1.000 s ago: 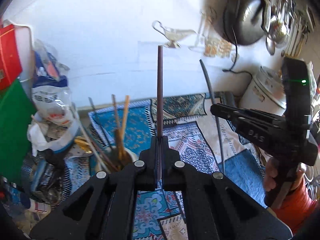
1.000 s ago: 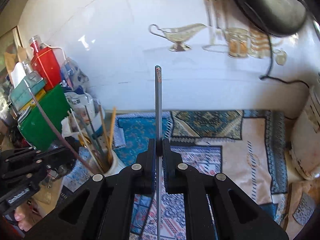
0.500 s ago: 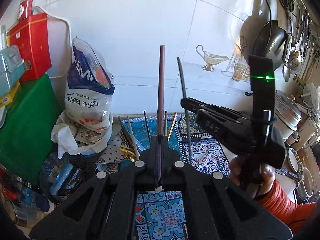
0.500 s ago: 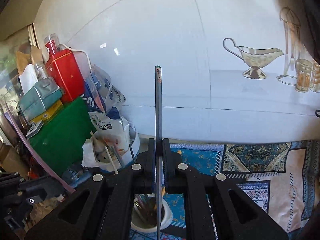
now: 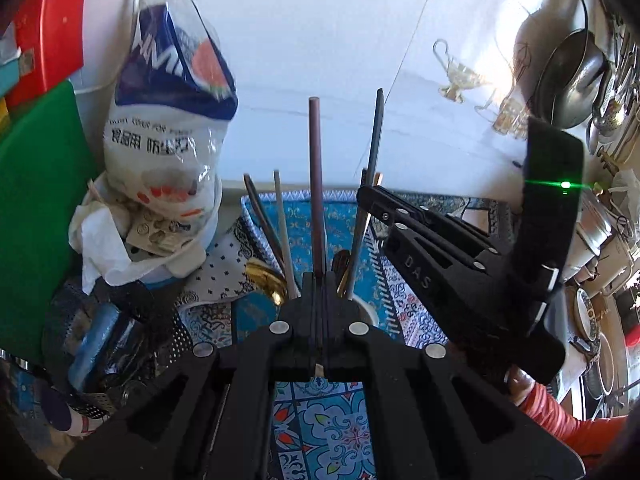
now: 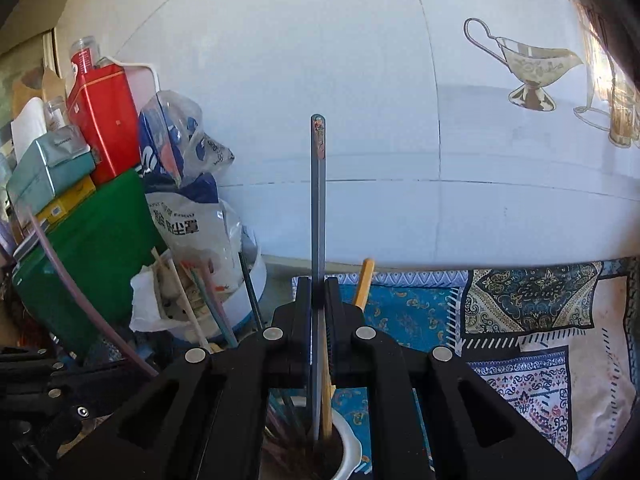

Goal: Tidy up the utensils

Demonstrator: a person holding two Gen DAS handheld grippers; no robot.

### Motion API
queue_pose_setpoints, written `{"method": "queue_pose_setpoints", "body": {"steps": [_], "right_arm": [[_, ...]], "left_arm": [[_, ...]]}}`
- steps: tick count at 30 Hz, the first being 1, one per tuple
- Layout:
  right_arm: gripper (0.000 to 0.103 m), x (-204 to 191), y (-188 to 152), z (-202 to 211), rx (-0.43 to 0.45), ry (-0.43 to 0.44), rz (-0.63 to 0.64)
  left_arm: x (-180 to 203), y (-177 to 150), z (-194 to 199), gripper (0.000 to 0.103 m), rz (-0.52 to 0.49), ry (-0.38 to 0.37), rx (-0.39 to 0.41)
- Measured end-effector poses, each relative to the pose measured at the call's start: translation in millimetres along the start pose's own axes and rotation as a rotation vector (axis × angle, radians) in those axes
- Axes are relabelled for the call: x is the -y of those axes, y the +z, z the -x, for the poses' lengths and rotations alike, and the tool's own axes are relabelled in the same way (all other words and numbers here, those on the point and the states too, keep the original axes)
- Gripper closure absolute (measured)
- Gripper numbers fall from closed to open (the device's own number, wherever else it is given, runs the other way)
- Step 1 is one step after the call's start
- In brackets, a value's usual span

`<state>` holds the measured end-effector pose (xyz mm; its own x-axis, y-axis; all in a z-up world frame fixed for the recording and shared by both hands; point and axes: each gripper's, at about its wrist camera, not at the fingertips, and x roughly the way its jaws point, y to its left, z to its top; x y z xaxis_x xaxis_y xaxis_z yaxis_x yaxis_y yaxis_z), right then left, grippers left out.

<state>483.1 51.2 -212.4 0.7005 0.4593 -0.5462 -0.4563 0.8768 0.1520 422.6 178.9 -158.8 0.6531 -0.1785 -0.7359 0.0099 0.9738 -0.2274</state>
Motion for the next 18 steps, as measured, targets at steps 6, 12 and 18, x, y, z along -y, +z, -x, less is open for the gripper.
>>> {"method": "queue_pose_setpoints", "body": {"steps": [6,12,18], "right_arm": [[0.096,-0.7,-1.3,26.1,-0.085,0.057,0.07],[0.085,10.2,13.8,95.7,-0.067,0.064,0.137],[0.083,26.5,32.1,187.5,0.03,0.075,0.185]], "left_arm": [[14.1,-4.7,-1.5,0.102,-0.037,0.06,-0.023],[40.9,-3.5,40.0,0.092,-0.001,0.121,0.069],[85.5,-11.7,117.0,0.076,0.024,0.166,0.264]]}}
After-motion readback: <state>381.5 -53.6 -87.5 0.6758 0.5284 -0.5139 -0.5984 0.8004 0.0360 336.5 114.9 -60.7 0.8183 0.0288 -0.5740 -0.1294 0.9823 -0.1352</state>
